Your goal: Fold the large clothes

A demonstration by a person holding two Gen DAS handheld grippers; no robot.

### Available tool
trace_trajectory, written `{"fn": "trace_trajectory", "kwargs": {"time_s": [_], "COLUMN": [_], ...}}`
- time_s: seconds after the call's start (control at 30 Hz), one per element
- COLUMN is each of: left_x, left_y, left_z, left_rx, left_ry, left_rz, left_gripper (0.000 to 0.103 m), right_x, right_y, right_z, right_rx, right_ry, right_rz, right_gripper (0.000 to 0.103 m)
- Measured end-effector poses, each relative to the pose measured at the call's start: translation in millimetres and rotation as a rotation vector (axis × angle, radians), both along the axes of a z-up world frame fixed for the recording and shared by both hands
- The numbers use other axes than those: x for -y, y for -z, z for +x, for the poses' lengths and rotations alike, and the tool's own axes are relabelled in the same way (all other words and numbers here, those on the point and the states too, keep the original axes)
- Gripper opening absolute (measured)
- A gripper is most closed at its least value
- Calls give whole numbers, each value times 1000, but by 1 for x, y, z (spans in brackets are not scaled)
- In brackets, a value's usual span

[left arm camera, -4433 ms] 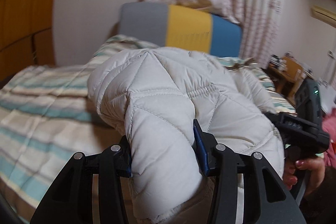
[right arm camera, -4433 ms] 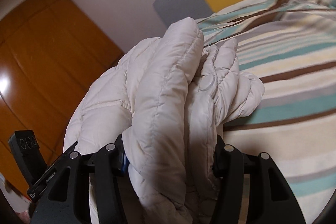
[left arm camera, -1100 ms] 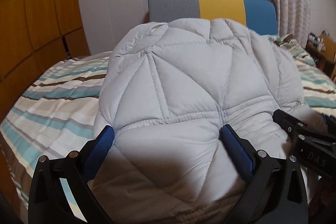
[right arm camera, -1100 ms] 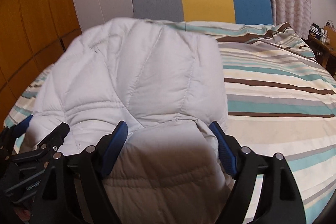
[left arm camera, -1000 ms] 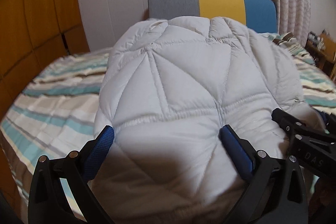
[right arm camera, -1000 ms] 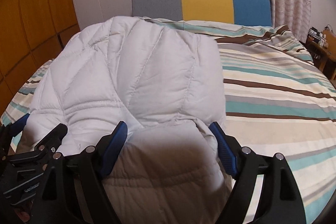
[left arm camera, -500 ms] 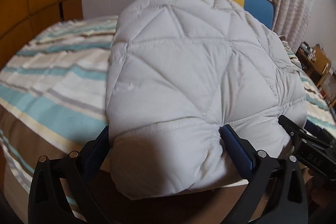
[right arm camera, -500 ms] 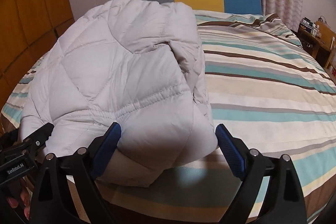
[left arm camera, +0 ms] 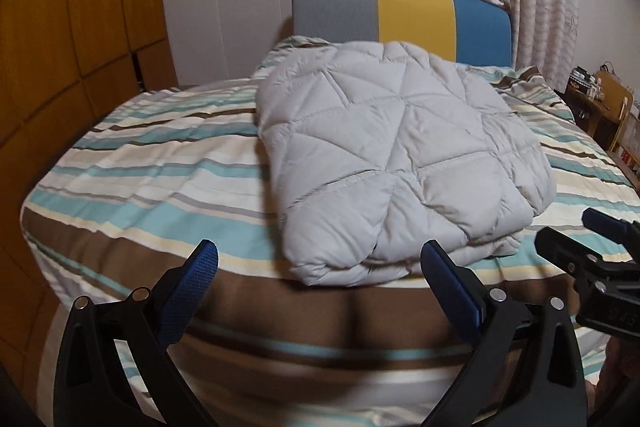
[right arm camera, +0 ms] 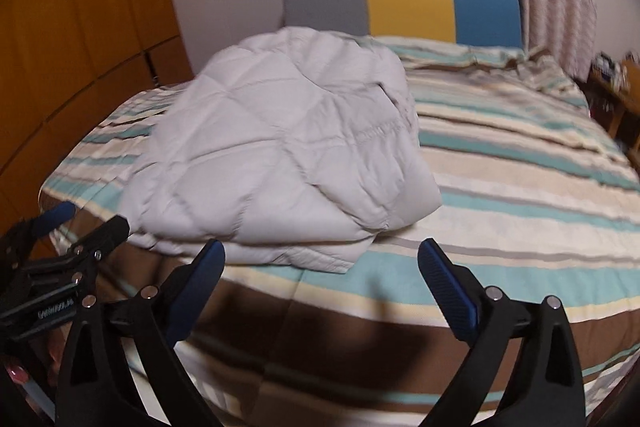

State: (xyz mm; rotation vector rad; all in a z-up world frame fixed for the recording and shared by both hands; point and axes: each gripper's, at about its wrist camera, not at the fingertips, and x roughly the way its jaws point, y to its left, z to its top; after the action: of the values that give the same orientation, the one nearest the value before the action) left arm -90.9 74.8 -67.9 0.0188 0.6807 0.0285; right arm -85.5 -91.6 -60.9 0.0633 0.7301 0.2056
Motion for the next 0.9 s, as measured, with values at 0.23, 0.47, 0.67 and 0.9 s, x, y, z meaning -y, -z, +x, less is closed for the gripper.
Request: {"fn": "trace_trajectory", "kwargs": {"time_s": [0.23, 0.47, 0.67, 0.9], "left_x": [-2, 2, -5, -9], "left_y": [-23, -39, -40, -37], "left_z": [-32, -48, -48, -46], "left_rx": [85, 140, 144, 123], "left_ry": [5, -10, -23, -36], "left_rz": [6, 18, -27, -48], "left_gripper": [100, 100, 100, 100], "right_x": [-3, 2, 4, 6], "right_y": [-28, -43, -47, -45], "right_z": [-36, -44, -48, -46], "right_rx": [58, 78, 99, 87], "right_ry": [-29, -28, -22, -17], "right_rz": [9, 28, 27, 33], "right_gripper": [101, 101, 101, 101]}}
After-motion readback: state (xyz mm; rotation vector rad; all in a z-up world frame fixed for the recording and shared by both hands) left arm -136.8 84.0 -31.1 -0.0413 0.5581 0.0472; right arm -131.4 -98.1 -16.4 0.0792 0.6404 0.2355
